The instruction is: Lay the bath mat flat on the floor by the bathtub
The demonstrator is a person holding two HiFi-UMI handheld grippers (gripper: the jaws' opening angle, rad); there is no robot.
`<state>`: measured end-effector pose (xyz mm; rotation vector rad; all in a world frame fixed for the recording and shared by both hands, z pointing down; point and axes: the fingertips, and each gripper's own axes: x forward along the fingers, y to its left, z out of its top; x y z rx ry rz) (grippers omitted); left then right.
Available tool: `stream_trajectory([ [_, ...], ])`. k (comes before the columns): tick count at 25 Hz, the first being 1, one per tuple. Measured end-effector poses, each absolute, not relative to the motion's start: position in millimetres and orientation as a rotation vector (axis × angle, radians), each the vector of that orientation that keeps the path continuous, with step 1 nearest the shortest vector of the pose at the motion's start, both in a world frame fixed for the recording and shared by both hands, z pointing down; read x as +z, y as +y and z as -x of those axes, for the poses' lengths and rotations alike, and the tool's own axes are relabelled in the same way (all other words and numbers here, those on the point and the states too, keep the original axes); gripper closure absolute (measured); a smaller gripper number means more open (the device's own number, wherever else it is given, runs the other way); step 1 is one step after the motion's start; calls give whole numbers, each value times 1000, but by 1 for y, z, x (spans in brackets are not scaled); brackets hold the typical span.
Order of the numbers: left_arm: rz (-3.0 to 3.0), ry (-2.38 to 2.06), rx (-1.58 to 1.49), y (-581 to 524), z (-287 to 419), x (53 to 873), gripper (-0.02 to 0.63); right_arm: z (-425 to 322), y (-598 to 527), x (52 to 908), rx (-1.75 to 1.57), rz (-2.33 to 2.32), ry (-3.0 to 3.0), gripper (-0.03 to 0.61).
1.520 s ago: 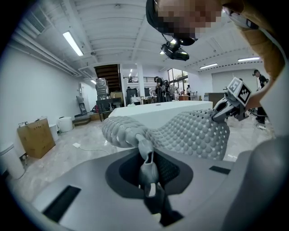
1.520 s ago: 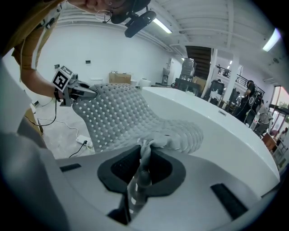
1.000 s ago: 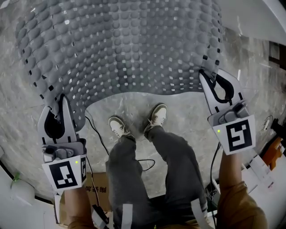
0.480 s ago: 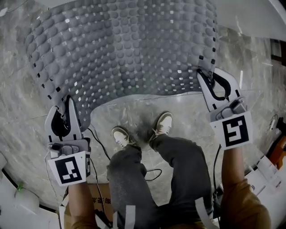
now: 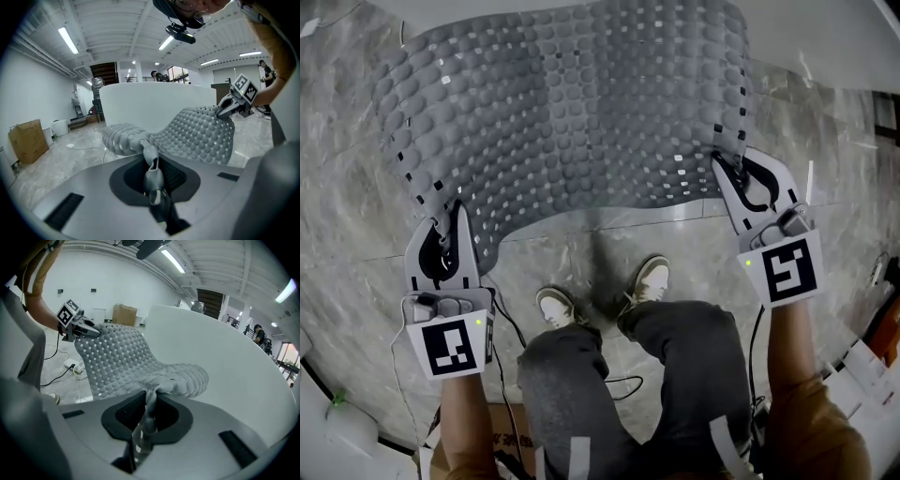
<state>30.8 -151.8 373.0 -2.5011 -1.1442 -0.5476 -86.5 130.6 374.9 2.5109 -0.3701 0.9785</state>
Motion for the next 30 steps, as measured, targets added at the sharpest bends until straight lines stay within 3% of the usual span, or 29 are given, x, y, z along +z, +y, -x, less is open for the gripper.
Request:
stream_trajectory([
  [30,2449,-1170,-520,-161,-43,401,572,97,144,398,893,-2526,-274,531],
])
